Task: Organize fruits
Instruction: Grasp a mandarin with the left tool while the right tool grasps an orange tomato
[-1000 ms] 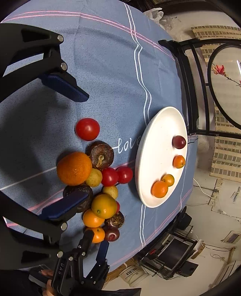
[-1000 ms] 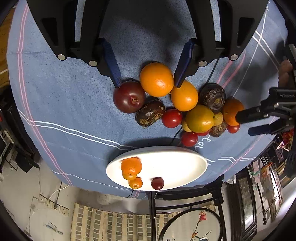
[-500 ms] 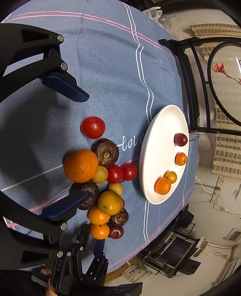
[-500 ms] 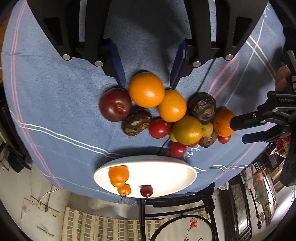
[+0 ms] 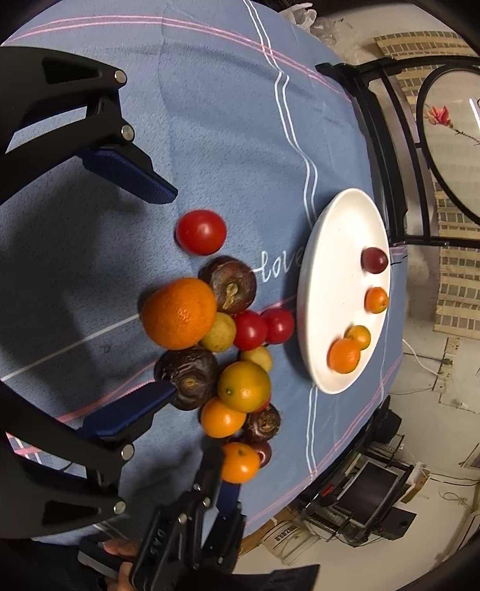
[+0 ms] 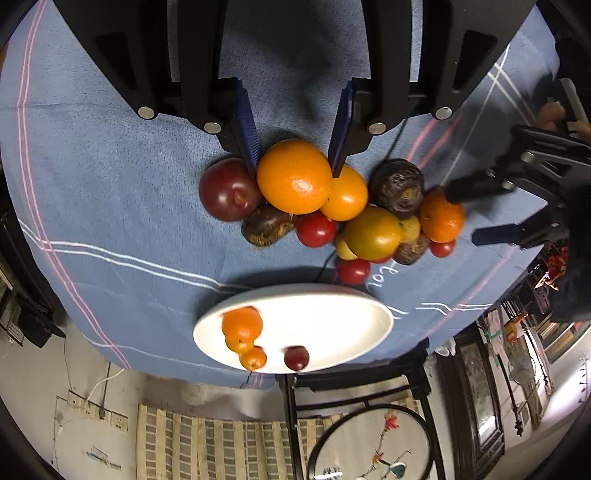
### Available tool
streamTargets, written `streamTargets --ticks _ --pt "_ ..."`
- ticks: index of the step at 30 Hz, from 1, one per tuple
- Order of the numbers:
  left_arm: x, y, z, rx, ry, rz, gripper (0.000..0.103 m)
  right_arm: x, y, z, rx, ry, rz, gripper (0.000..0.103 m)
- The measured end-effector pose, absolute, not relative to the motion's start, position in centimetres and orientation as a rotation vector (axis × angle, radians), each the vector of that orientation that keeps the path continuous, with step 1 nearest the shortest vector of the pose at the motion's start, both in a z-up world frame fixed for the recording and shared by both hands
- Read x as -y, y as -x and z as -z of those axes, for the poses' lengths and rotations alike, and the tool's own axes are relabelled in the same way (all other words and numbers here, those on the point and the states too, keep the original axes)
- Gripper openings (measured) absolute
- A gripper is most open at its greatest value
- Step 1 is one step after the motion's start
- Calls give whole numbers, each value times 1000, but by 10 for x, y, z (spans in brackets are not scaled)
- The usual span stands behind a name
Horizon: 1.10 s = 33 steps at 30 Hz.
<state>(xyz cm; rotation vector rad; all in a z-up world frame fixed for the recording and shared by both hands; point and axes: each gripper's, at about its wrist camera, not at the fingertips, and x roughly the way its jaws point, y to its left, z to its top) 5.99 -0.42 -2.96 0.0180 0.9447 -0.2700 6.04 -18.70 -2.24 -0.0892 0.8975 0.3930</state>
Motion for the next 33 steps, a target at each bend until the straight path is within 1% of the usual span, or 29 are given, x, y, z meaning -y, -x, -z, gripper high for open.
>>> streamTargets --ticks 2,3,4,5,6,14,15,16,18,22,26,33 --pt "5 -61 32 -950 -21 270 82 186 -58 19 -882 89 -407 38" --pt "5 -62 33 -959 -18 272 69 186 -56 17 -877 91 -413 38" --pt "5 -64 36 -977 -11 276 60 185 -55 17 -874 93 -416 38" --pt "4 -66 39 -997 3 286 58 185 -55 16 -871 96 -419 38" --pt "5 -66 41 -1007 13 292 56 184 -54 15 -869 100 -421 38" --pt "5 -75 44 -1005 94 276 56 177 -49 17 -870 123 -446 38" --pt "5 -76 44 -1000 99 274 55 177 -50 18 -873 124 -448 38" --pt "5 -76 44 -999 100 271 52 177 -50 19 -875 123 -448 38" --pt "6 -75 42 -997 120 314 39 178 -51 19 -877 117 -449 38" --pt "6 -70 35 -999 128 314 39 180 -51 17 -862 87 -461 38" --pt "7 -65 11 -938 133 349 39 183 -53 11 -837 59 -438 38" --pt "12 -95 -29 -851 82 319 39 165 -70 -27 -747 75 -427 38"
